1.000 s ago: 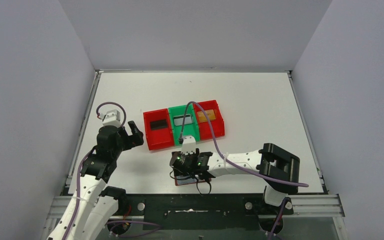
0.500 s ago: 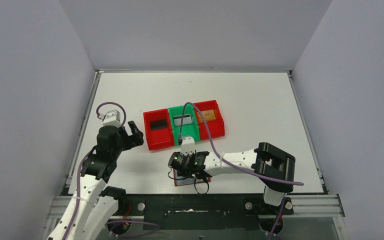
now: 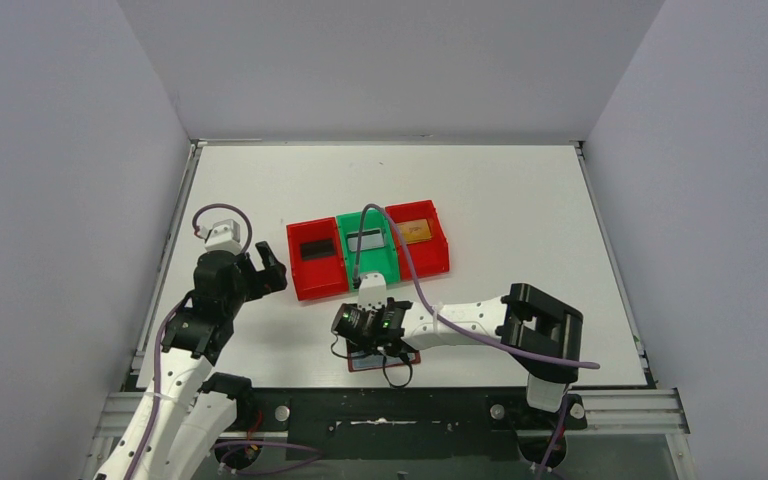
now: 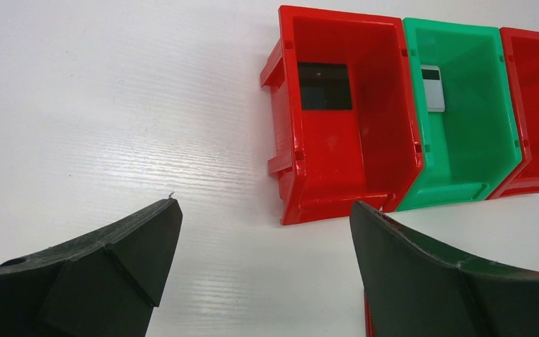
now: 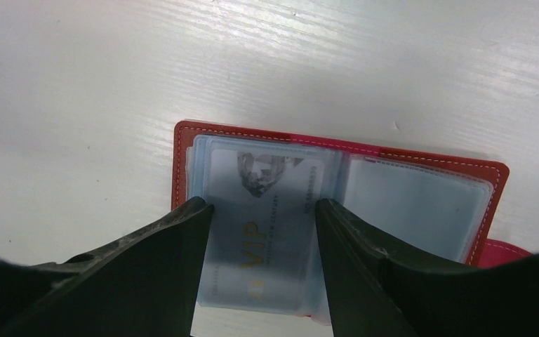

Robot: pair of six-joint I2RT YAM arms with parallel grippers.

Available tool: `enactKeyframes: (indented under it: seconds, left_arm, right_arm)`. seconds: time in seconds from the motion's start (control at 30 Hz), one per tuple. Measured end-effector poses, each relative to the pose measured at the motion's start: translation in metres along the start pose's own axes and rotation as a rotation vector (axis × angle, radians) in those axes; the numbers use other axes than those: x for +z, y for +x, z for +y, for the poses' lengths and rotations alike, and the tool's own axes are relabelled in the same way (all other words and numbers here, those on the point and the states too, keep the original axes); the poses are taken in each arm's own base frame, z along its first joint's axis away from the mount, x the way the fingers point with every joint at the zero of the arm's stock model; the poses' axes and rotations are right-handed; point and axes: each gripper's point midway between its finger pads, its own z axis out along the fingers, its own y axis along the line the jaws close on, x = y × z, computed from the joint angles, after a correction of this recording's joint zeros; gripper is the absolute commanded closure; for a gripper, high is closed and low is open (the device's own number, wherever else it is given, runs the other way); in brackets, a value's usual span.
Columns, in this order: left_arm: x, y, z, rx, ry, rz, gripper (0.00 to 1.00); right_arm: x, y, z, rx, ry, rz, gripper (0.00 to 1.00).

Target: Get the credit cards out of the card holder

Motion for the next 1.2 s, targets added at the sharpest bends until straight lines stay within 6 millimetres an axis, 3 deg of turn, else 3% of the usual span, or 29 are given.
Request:
enactKeyframes:
  seconds: [0.33, 0.6, 0.8, 0.93, 1.2]
  left_arm:
    - [0.0, 0.0, 0.0, 0.0, 0.0, 0.001, 0.08]
    - [0.0, 0.0, 0.0, 0.0, -0.001, 0.002, 0.08]
    - [0.002, 0.005, -0.001, -0.029, -0.006, 0.029, 0.07]
    - [0.001, 0.013, -0.017, -0.084, 0.064, 0.087, 0.19]
    - [-0.013, 0.042, -0.067, -0.135, 0.31, 0.27, 0.2]
  right_arm:
    - [0.004, -0.006, 0.009, -0.016, 0.035, -0.019, 0.63]
    - [0.006, -0.01, 0.011, -0.019, 0.018, -0.028, 0.89]
    - [0.008, -0.017, -0.001, 0.045, -0.036, -0.023, 0.95]
    - [0.007, -0.022, -0.008, 0.09, -0.086, -0.023, 0.95]
    - [0.001, -0.026, -0.011, 0.201, -0.237, -0.032, 0.93]
